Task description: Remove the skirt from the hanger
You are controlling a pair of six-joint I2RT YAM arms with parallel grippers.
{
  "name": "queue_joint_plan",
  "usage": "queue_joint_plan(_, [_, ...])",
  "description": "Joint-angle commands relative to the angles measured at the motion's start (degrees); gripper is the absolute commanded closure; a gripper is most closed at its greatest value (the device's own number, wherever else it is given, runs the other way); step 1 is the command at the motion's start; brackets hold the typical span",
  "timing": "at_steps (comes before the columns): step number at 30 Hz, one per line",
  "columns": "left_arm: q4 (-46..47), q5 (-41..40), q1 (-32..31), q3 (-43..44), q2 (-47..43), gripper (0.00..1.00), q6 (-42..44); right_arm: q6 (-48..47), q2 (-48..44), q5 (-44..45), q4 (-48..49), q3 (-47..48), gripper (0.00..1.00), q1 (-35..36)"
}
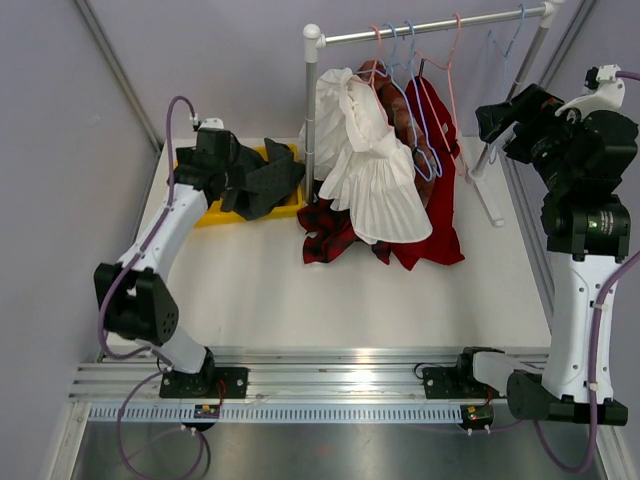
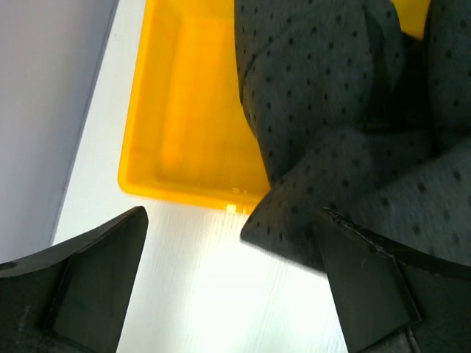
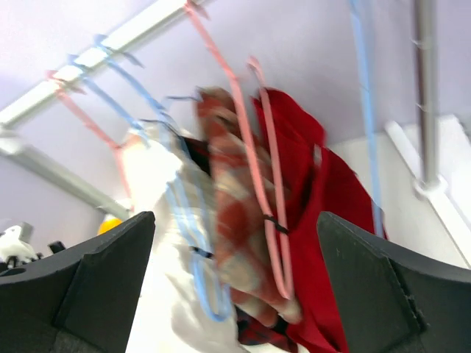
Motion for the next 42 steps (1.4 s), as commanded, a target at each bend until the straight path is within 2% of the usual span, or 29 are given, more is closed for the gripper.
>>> queue_joint_plan(1, [2.37, 4.18, -0.47, -4.01, -13.23, 0.01, -3.84, 1.12, 2.76, -8.35, 3.69, 5.63, 0.01, 0.06])
queue_joint_plan(7, [3.06, 10.17, -1.26, -17.21, -29.56, 0.01, -5.51, 2.35, 14.72, -11.87, 3.95, 13.11, 0.01, 0.14])
queue_joint_plan(11, [1.93, 11.4, -1.35, -24.68, -36.95, 0.01, -5.96, 3.84, 21.48, -13.8, 5.27, 16.45, 0.03, 0.23])
queue_joint_plan(16, [1.48, 13.16, -1.44, -28.47, -41.9, 0.01, -5.87, 4.37, 27.12, -14.6, 5.01, 18.65, 0.06, 1.37])
queue_joint_plan(19, [1.75, 14.13, -1.44, -29.96, -43.22, 0.01, -5.78, 4.11, 29.58, -14.08, 5.27, 19.27, 0.15, 2.43])
queue_joint_plan(20, [1.92, 14.22, -1.44, -30.32, -43.48, 0.01, -5.69, 4.02, 30.37, -13.9, 5.27, 19.44, 0.27, 2.78])
queue_joint_plan(23, [2.1, 14.48, -1.44, -31.02, -43.75, 0.01, -5.86, 3.85, 31.25, -12.67, 5.36, 19.71, 0.55, 3.31])
queue_joint_plan(24, [2.1, 14.66, -1.52, -31.2, -43.83, 0.01, -5.95, 3.85, 31.43, -12.58, 5.45, 19.71, 0.74, 3.4])
queue_joint_plan(25, [2.19, 15.18, -1.52, -31.37, -43.84, 0.01, -6.22, 3.76, 31.43, -12.32, 5.45, 19.88, 0.84, 3.48])
queue_joint_plan(27, [2.54, 15.97, -1.61, -31.64, -44.1, 0.01, -6.31, 3.32, 31.78, -11.7, 5.1, 20.67, 1.0, 3.48])
queue_joint_plan(29, [2.63, 17.29, -1.87, -31.2, -44.45, 0.01, -5.87, 2.62, 32.31, -11.26, 4.22, 22.16, 1.0, 3.48])
queue_joint_plan(32, [1.93, 15.2, -5.72, -28.75, -44.19, 0.01, -4.11, 2.18, 31.7, -10.65, 4.13, 23.92, 1.0, 3.48])
queue_joint_plan(35, [1.05, 5.98, -17.22, -21.73, -41.92, 0.01, -1.4, 1.3, 32.31, -10.12, 1.42, 29.43, 1.0, 3.4])
queue_joint_plan(36, [0.87, 3.87, -23.87, -16.49, -40.94, 0.01, -0.6, 1.04, 32.66, -10.03, 0.28, 31.12, 1.0, 3.48])
queue_joint_plan(37, [0.78, 1.67, -26.89, -13.91, -39.54, 0.01, 0.97, 0.68, 32.84, -9.6, -1.56, 33.75, 1.0, 3.48])
queue_joint_plan(39, [0.43, 2.87, -33.91, -5.06, -34.98, 0.01, 1.69, 0.42, 32.4, -9.33, -2.72, 35.0, 1.0, 3.4])
queue_joint_plan(42, [2.44, 11.21, -41.3, 1.74, -28.92, 0.01, 2.04, -0.28, 29.51, -8.63, -3.34, 34.13, 1.0, 3.4])
